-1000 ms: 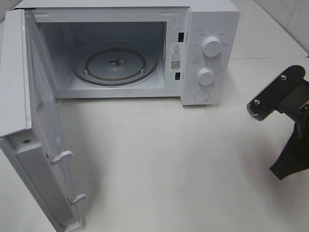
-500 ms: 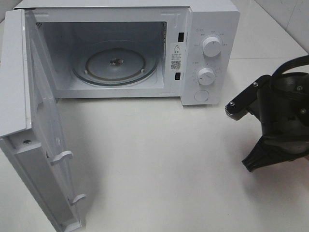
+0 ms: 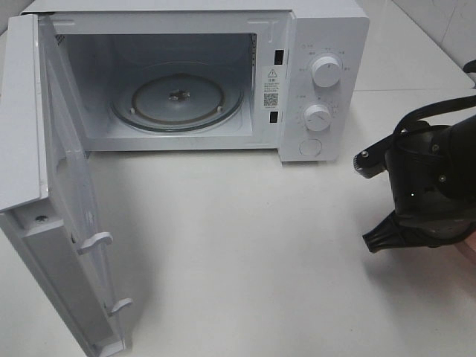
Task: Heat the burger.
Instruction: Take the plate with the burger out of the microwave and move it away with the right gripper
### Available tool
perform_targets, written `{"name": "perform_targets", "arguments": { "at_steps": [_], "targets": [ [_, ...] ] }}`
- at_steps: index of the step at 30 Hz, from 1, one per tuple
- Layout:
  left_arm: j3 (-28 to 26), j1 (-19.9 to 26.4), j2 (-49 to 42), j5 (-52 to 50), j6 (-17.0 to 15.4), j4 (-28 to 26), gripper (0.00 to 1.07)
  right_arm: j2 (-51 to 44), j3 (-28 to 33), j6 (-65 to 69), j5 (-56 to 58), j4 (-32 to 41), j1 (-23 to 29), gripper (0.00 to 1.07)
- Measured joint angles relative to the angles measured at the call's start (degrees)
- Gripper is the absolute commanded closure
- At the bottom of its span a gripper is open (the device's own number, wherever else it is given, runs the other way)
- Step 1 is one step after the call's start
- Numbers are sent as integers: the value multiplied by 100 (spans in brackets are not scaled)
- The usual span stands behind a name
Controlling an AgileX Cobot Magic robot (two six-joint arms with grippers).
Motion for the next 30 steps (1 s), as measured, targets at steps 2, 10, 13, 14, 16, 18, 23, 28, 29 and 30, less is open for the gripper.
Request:
{"name": "perform_targets", "arguments": {
  "at_steps": [2,10,13,14,16,18,23,28,29,30],
  "targets": [
    [0,0,0,0,0,0,9,0,6,132,-23,-23,0,107],
    [0,0,0,0,0,0,9,0,344,808,-155,-252,0,107],
    [0,0,0,0,0,0,9,0,453,991,-183,-281,0,107],
    [0,0,0,0,0,0,9,0,453,991,-195,-304,0,107],
    [0,0,0,0,0,0,9,0,453,997,-286,-384,0,107],
    [0,0,0,0,0,0,9,11,453,997,-327,-407,0,107],
    [0,0,0,0,0,0,9,292,447,1003,-430,-510,0,106],
    [0,0,0,0,0,0,9,596,447,1169,-447,-493,0,105],
    [0,0,0,0,0,0,9,653,458,1266,-453,-493,0,104],
    [0,0,0,0,0,0,9,653,458,1266,-453,-493,0,104]
  ]
}}
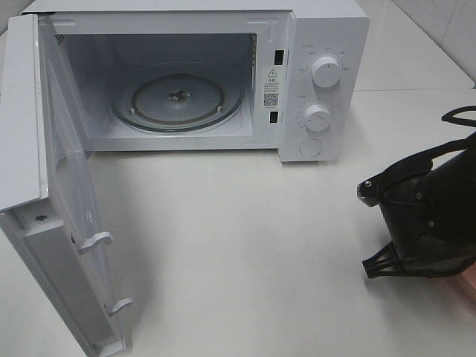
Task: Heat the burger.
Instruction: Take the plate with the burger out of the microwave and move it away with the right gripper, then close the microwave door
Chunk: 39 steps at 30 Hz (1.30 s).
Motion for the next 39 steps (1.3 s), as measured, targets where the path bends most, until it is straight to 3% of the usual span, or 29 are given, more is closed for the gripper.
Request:
{"name": "perform_targets", "arguments": {
  "at_steps": [6,8,9,11,14,16,22,26,29,30,35,39],
  "targets": [
    [0,0,0,0,0,0,9,29,160,160,-34,-6,0,91],
    [0,0,0,0,0,0,9,29,195,103,-57,80,0,73],
    [0,0,0,0,0,0,9,29,195,103,-57,80,0,73],
    [0,0,0,0,0,0,9,-11,195,-46,-97,258,0,61],
    [0,0,0,0,0,0,9,-69,201,-132,-97,321,0,57],
    [0,0,0,0,0,0,9,-544,206,-355,-109,504,0,48],
    [0,0,0,0,0,0,9,-1490,218,-1060,-241,974,0,42],
    [0,0,0,0,0,0,9,-2395,223,-2280,-630,1725,0,31],
    [0,0,0,0,0,0,9,-3329,223,-3827,-871,2790,0,24],
    [0,0,0,0,0,0,9,-3329,223,-3827,-871,2790,0,24],
    [0,0,0,0,0,0,9,-4641,120,-5821,-350,4389,0,24],
    [0,0,0,0,0,0,9,-5202,-46,-6503,172,4945,0,25]
  ]
}}
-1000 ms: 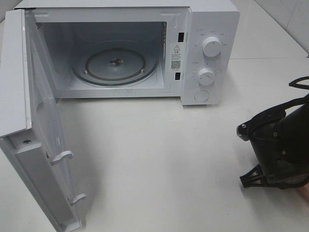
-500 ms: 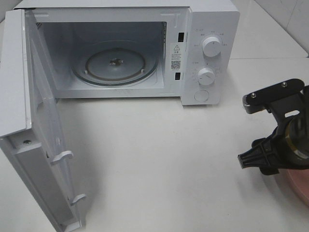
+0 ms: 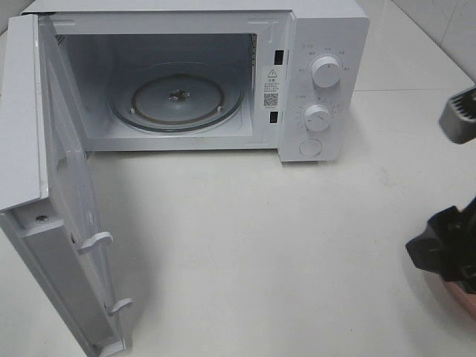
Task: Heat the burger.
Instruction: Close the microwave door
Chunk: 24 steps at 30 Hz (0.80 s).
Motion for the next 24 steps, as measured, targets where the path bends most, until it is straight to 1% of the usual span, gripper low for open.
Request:
{"name": "perform_targets", "arguments": {
  "at_steps": [1,2,3,4,6,7,11,13,15,16,18,19,20,21,22,24],
  "targets": [
    [0,0,0,0,0,0,9,-315,-86,-321,304,252,0,25],
    [0,0,0,0,0,0,9,-315,-86,-321,304,252,0,25],
    [0,0,0,0,0,0,9,-636,-138,-481,596,367,0,25],
    [0,0,0,0,0,0,9,-636,-138,-481,596,367,0,25],
    [0,0,0,0,0,0,9,-1043,-149,-556,997,418,0,26],
    [0,0,0,0,0,0,9,-1043,-149,-556,997,418,0,26],
    [0,0,0,0,0,0,9,-1604,-149,-630,1581,430,0,27],
    [0,0,0,0,0,0,9,-1742,-149,-630,1650,435,0,27],
    [0,0,0,0,0,0,9,-2189,-149,-659,1839,435,0,28],
    [0,0,0,0,0,0,9,-2189,-149,-659,1839,435,0,28],
    [0,0,0,0,0,0,9,-2653,-149,-682,1891,435,-97,29],
    [0,0,0,0,0,0,9,-2653,-149,-682,1891,435,-97,29],
    [0,0,0,0,0,0,9,-2956,-149,-722,1896,435,-258,30],
    [0,0,0,0,0,0,9,-3094,-149,-779,1896,435,-372,30],
    [0,0,0,0,0,0,9,-3094,-149,-779,1896,435,-372,30],
    [0,0,0,0,0,0,9,-3478,-138,-894,1891,435,-733,30]
  ]
}}
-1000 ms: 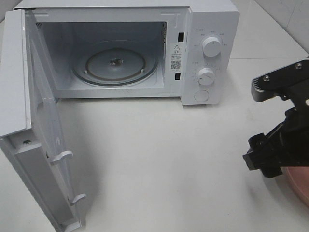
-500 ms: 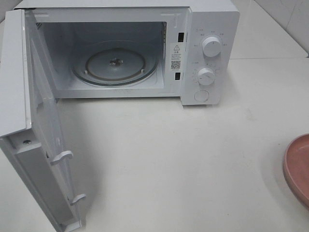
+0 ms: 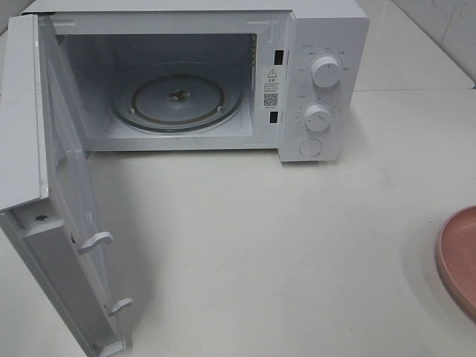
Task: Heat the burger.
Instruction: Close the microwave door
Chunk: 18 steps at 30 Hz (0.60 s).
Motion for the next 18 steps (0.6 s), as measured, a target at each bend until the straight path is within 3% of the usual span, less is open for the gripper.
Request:
{"name": "perform_targets", "arguments": {
  "at_steps": [8,18],
  "targets": [
    [0,0,0,0,0,0,9,-1106,527,-80,-218,332,-945,31],
    [0,0,0,0,0,0,9,-1845,602,-372,-315,607,-1982,31]
  ]
}}
